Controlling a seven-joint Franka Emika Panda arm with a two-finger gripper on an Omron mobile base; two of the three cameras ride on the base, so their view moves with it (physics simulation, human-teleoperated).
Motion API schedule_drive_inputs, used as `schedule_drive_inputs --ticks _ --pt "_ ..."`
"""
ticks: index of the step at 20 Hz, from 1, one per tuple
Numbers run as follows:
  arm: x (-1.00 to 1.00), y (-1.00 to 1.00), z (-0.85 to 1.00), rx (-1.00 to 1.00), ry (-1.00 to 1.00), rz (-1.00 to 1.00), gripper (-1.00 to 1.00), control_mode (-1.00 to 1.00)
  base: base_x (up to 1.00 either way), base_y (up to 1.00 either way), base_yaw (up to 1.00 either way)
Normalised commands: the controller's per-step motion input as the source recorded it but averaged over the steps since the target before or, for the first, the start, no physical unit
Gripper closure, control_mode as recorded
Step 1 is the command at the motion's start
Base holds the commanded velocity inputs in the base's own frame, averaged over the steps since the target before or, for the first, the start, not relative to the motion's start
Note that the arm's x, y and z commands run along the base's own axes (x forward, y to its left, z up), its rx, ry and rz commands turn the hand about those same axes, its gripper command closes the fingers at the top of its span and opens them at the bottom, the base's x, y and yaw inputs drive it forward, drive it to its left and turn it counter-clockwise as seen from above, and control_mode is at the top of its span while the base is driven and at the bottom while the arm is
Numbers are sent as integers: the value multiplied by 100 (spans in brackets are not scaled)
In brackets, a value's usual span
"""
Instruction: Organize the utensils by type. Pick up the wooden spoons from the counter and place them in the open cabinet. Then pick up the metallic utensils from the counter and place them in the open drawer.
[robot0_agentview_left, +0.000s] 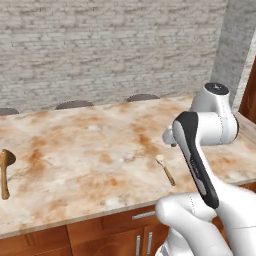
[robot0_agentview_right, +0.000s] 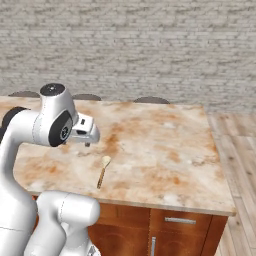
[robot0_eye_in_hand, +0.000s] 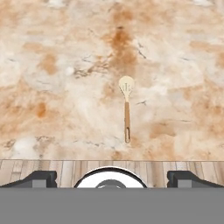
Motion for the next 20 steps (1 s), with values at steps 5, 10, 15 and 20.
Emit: schedule_drive_inputs --ticks 5,10,15,20 --pt "18 -3 -36 0 24 0 -100 -100 0 0 0" --pt "0 -8 -44 0 6 0 -100 -100 0 0 0" --pt "16 -1 -71 0 -3 0 -100 -100 0 0 0" --pt "33 -9 -45 0 2 0 -100 -100 0 0 0"
